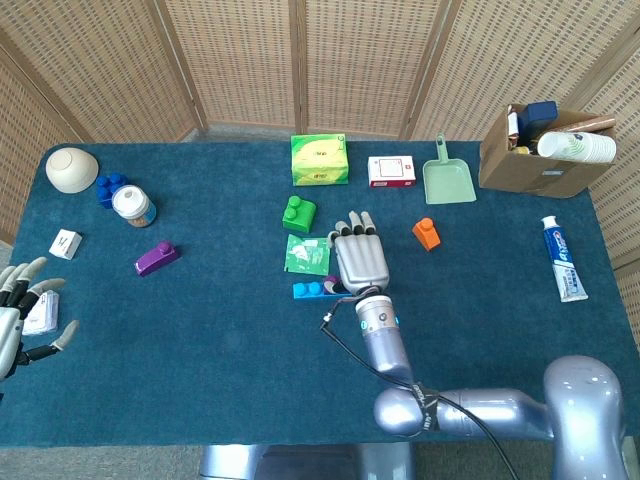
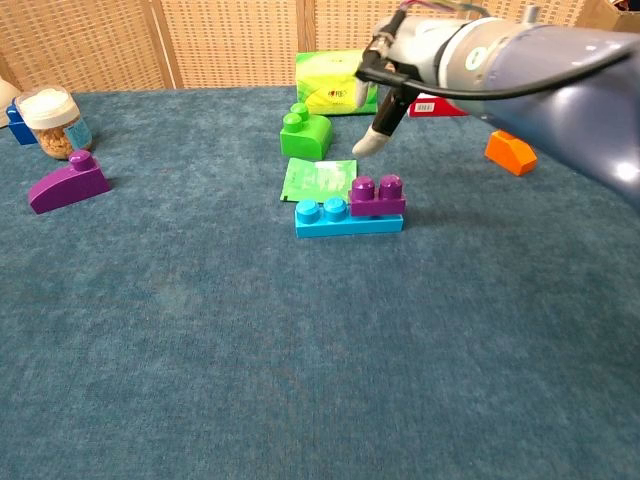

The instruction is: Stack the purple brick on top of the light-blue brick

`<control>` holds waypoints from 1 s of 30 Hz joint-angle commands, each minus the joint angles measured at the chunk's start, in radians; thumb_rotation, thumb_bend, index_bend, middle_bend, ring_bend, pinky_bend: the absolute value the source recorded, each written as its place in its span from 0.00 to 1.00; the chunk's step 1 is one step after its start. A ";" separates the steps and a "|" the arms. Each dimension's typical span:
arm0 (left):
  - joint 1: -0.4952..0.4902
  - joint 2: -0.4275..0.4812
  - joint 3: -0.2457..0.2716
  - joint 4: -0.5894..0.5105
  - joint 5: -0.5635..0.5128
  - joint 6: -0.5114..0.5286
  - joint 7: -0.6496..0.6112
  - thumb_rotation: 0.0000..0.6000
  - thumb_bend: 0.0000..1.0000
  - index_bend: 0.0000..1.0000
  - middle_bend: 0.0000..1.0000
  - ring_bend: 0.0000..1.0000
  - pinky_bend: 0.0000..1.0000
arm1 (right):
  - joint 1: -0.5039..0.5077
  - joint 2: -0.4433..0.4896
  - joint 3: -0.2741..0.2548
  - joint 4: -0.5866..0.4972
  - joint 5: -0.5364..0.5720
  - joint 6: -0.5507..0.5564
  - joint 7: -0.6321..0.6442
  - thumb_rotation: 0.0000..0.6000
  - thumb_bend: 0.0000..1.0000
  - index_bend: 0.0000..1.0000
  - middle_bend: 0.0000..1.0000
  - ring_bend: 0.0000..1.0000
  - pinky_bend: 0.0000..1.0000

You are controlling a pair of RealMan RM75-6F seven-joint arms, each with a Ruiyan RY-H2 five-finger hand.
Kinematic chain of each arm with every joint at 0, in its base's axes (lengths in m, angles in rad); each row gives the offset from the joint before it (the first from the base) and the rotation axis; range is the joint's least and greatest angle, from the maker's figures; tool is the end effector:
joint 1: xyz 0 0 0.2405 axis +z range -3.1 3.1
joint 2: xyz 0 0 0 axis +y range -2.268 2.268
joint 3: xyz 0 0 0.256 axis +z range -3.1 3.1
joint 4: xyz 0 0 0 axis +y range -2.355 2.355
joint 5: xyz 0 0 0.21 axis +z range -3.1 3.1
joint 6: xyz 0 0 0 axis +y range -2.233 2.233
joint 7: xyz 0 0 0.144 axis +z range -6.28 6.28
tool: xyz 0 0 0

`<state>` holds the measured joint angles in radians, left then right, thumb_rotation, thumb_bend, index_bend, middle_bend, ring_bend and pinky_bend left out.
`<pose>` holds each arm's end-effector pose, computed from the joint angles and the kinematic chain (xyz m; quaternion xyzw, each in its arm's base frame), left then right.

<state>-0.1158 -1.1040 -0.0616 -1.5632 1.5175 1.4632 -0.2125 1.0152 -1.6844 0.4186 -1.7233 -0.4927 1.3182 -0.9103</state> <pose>-0.3139 0.1941 0.1669 -0.5749 -0.4217 -0.4409 0.5452 -0.0239 -0.3545 -0.0091 0.6742 -0.4117 0.3581 0.4977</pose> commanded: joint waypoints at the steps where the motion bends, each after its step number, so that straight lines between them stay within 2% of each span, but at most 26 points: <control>1: -0.011 0.010 0.008 -0.016 0.022 -0.009 0.017 0.51 0.37 0.23 0.02 0.00 0.00 | -0.061 0.063 -0.057 -0.016 -0.135 -0.034 0.105 0.80 0.11 0.35 0.20 0.00 0.02; 7: -0.034 0.021 0.028 -0.044 0.062 -0.035 0.065 0.50 0.37 0.22 0.02 0.00 0.00 | -0.145 0.143 -0.134 -0.024 -0.305 -0.038 0.231 0.81 0.13 0.35 0.20 0.00 0.02; 13: -0.050 0.020 0.036 -0.070 0.071 -0.057 0.094 0.50 0.37 0.22 0.03 0.00 0.00 | -0.215 0.204 -0.205 -0.059 -0.423 -0.011 0.291 0.84 0.13 0.38 0.21 0.00 0.02; 19: -0.079 0.014 0.041 -0.090 0.082 -0.095 0.129 0.50 0.37 0.22 0.03 0.00 0.00 | -0.300 0.284 -0.289 -0.045 -0.556 0.026 0.344 0.85 0.13 0.39 0.21 0.00 0.02; 30: -0.200 0.004 0.024 -0.101 0.139 -0.211 0.190 0.49 0.38 0.22 0.03 0.00 0.00 | -0.454 0.420 -0.324 -0.022 -0.662 0.128 0.472 0.89 0.13 0.42 0.23 0.00 0.02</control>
<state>-0.2972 -1.0954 -0.0321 -1.6634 1.6459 1.2705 -0.0319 0.5792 -1.2798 0.0998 -1.7465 -1.1436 1.4337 -0.4515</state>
